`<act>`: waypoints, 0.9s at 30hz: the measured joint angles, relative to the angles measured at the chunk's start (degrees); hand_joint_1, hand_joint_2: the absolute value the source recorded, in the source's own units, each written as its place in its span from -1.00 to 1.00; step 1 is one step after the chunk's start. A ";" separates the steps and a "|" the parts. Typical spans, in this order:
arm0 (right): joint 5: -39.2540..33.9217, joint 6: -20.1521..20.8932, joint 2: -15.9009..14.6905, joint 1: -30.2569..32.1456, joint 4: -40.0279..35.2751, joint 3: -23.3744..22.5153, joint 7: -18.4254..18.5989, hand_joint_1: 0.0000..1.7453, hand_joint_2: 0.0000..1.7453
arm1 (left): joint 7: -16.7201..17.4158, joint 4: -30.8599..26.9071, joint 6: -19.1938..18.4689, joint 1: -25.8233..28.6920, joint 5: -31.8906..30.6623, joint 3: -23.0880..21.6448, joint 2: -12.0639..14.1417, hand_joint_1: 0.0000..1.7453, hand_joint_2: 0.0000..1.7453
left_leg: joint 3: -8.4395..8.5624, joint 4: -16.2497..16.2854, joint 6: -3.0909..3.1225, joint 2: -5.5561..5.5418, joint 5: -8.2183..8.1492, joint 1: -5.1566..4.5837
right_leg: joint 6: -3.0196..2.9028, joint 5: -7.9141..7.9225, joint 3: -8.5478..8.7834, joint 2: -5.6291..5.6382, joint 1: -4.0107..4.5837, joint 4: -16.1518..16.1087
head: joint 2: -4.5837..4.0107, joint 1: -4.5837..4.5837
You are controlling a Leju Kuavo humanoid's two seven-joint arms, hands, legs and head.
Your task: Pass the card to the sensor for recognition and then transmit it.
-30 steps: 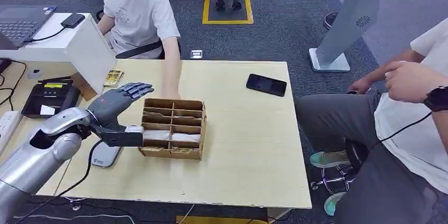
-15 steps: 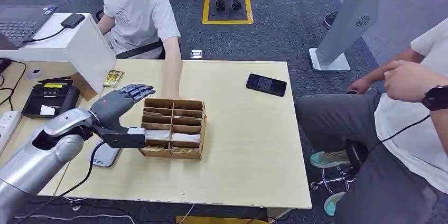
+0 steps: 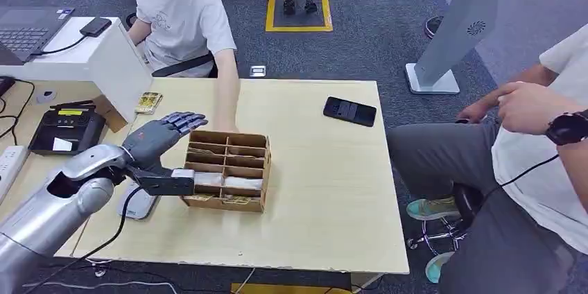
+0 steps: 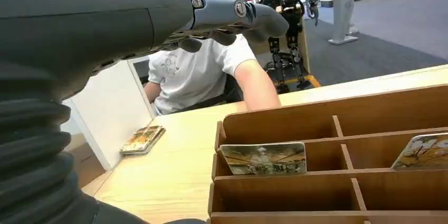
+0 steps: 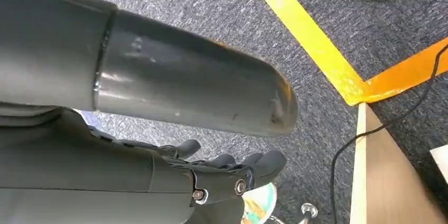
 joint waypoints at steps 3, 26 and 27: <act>0.00 0.00 0.00 -0.01 0.00 0.02 -0.02 -1.00 -1.00 | 0.13 0.07 0.15 0.00 -0.42 -0.15 -0.26 -1.00 1.00 | 0.00 0.00 0.00 0.00 0.00 0.00 | 0.00 0.00 0.00 0.00 0.00 0.00 | 0.00 -0.02; 0.00 0.11 0.00 -0.27 0.00 0.44 -0.04 -1.00 -1.00 | 0.83 4.04 1.79 0.01 -2.40 -0.52 -3.24 -1.00 1.00 | -0.03 0.00 0.00 0.00 0.00 0.00 | 0.00 0.00 -0.02 0.00 0.00 0.00 | 0.00 0.00; 0.00 0.11 0.00 -0.28 0.00 0.46 -0.04 -1.00 -1.00 | 0.83 4.24 1.81 0.01 -2.40 -0.55 -3.30 -1.00 1.00 | -0.03 0.00 0.00 0.00 0.00 0.00 | 0.00 0.00 -0.02 0.00 0.00 0.00 | 0.00 -0.02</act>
